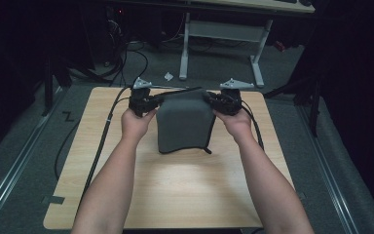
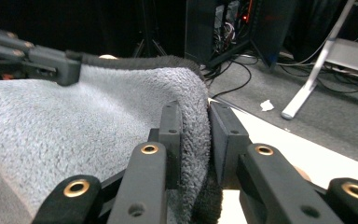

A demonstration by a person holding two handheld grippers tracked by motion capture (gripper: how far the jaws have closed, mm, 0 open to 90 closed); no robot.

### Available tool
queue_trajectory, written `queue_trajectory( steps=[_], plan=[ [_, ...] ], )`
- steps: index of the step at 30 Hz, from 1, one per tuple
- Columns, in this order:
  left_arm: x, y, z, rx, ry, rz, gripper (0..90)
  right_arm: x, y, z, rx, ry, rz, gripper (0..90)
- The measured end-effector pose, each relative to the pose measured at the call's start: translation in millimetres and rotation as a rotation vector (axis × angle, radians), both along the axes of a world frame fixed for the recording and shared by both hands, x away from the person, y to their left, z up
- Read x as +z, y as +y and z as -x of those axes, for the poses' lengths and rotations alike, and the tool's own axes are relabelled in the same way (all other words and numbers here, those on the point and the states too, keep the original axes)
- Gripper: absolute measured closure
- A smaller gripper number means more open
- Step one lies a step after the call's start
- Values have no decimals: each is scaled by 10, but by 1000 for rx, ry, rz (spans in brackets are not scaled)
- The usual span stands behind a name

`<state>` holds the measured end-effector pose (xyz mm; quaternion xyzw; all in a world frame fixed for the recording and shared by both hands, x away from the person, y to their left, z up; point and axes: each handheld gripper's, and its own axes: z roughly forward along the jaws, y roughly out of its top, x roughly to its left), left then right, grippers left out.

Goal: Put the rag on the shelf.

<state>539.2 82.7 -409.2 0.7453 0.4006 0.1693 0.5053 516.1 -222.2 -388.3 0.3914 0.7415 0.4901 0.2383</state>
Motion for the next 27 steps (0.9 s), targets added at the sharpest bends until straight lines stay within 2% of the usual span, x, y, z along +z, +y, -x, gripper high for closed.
queue_trajectory(
  steps=[3,6,12,16,22,27],
  plan=[
    [-78,10,-7,-10,35,13,842,-50,-31,-2,6,24,-17,768],
    [-131,23,3,-12,41,23,842,-93,-43,-9,11,39,-24,769],
    [-249,45,29,-26,62,37,842,-139,-87,-16,55,81,-68,774],
    [-309,51,30,-35,78,45,841,-153,-95,-11,69,91,-63,779],
    [-371,40,37,-36,95,56,840,-192,-96,-21,47,94,-66,778],
    [-444,13,47,-44,106,41,839,-265,-144,-69,35,131,-119,769]
  ],
)
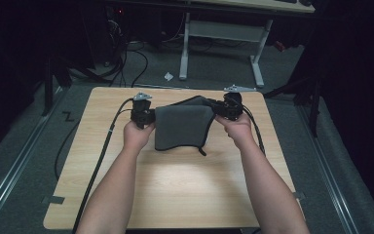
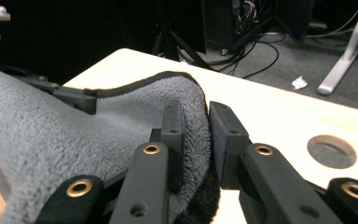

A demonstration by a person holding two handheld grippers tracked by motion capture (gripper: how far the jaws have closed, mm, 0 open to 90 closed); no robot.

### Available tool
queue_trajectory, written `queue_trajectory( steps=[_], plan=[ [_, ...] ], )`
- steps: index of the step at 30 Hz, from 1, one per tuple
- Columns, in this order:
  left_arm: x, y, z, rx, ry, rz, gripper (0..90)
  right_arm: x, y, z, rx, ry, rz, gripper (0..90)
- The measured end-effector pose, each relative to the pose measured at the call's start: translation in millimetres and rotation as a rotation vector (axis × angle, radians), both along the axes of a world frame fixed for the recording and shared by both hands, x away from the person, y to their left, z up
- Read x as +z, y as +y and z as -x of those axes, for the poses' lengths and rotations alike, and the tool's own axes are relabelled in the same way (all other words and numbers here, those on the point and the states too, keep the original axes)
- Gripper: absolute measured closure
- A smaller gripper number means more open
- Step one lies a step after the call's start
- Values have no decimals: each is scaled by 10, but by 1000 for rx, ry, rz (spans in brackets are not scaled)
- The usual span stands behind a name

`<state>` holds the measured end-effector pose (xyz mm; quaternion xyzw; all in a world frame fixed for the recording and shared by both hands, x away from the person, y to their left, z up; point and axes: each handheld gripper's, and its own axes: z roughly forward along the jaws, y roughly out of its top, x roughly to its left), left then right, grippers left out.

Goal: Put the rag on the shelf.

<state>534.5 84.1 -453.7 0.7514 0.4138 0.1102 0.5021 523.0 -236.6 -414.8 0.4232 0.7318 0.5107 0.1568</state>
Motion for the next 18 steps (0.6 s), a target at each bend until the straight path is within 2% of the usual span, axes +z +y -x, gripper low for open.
queue_trajectory(
  steps=[3,9,12,15,18],
  plan=[
    [-52,9,4,2,13,17,838,-43,-19,-17,-8,18,-14,769],
    [-145,-15,44,-3,30,8,838,-161,-28,-27,-19,50,-3,764],
    [-185,-28,78,-2,33,8,838,-239,-46,-40,-29,78,-11,731],
    [-215,-20,98,-7,40,19,832,-272,-75,-52,-42,106,-45,675],
    [-205,-25,106,-10,47,28,793,-234,-80,-36,-60,82,-16,618]
  ],
)
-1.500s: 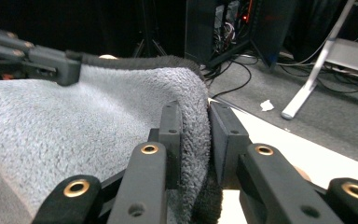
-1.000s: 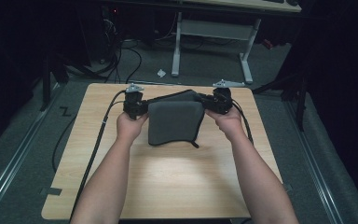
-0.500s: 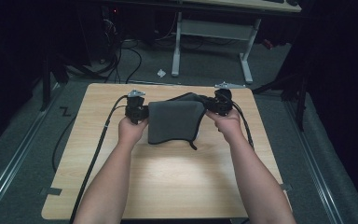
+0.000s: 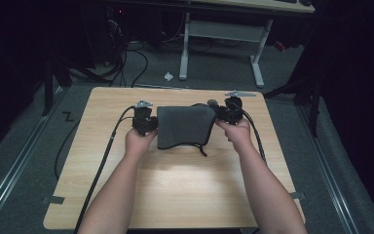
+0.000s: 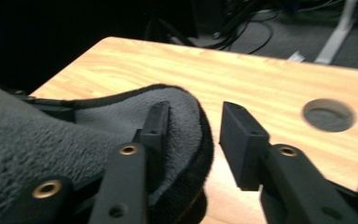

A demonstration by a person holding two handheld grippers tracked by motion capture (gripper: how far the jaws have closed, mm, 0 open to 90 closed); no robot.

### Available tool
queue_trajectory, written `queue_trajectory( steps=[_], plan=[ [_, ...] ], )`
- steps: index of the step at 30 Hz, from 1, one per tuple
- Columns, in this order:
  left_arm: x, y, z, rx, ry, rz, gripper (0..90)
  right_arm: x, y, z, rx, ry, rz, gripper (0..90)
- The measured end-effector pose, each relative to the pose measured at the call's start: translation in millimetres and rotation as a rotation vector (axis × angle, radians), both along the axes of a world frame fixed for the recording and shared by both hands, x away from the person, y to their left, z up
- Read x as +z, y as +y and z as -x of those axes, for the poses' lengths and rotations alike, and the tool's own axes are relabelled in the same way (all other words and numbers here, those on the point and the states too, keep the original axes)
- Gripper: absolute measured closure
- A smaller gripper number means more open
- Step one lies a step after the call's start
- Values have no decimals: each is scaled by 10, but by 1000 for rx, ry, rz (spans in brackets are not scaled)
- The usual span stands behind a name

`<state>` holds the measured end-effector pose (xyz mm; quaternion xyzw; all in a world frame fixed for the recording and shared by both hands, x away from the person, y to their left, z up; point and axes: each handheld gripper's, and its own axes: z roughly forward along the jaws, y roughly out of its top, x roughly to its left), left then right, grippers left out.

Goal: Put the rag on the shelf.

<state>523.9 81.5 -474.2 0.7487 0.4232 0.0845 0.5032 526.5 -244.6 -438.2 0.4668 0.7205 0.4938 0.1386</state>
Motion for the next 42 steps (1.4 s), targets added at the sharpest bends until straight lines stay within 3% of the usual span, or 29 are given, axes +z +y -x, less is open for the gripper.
queue_trajectory(
  steps=[6,11,24,28,37,39,42],
  plan=[
    [-37,-14,12,18,17,-26,719,127,-91,31,-44,-57,20,579],
    [-79,74,30,61,20,2,675,219,-192,68,-71,-88,16,558],
    [-84,409,154,133,-5,-21,602,165,-361,250,-129,-112,129,599],
    [-100,540,244,154,-23,-36,602,159,-368,357,-135,-147,172,600],
    [-201,787,588,175,-65,-28,591,22,-389,667,-145,-189,211,581],
    [-195,847,670,174,-78,-34,591,0,-381,735,-123,-172,215,541],
    [-185,925,786,175,-96,-50,589,-39,-357,868,-108,-195,236,522]
  ],
)
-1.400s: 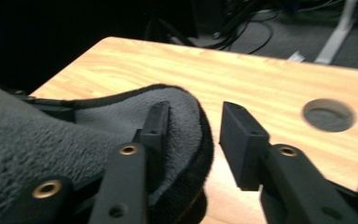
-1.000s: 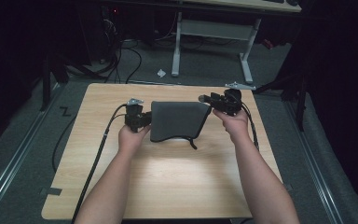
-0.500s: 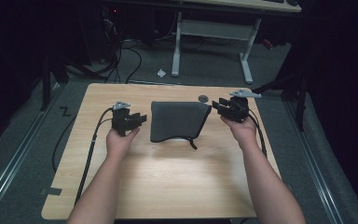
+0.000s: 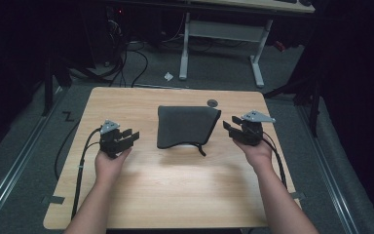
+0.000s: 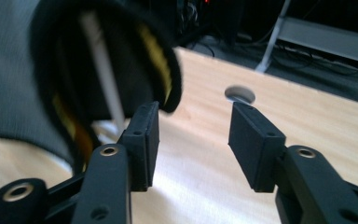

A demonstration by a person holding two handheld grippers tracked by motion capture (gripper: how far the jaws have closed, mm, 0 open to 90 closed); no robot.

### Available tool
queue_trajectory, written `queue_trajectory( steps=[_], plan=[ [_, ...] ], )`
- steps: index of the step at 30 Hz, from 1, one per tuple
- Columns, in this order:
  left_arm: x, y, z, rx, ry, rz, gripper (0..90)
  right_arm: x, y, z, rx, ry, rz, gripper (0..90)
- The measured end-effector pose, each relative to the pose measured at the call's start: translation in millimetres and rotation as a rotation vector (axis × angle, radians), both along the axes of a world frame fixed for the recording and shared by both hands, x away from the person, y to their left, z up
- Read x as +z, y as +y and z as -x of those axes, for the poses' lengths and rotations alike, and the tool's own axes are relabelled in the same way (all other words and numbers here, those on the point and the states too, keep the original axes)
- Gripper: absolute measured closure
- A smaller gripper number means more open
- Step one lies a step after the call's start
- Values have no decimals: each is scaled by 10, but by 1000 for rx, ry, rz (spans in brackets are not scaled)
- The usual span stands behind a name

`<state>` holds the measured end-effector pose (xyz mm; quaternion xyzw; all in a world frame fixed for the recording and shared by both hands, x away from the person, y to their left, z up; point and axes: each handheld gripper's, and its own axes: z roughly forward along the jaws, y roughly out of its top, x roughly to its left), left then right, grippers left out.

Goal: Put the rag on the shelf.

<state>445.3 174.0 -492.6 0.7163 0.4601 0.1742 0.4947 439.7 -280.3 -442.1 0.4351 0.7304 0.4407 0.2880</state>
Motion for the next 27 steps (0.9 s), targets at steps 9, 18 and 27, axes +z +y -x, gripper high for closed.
queue_trajectory(
  steps=[9,18,27],
  plan=[
    [-108,81,483,-32,9,-15,568,-156,105,435,17,-33,61,512],
    [-306,40,1053,-109,59,-80,533,-484,193,1034,44,-19,62,504],
    [-351,-75,1351,-167,44,-126,503,-713,245,1324,52,40,158,495]
  ],
)
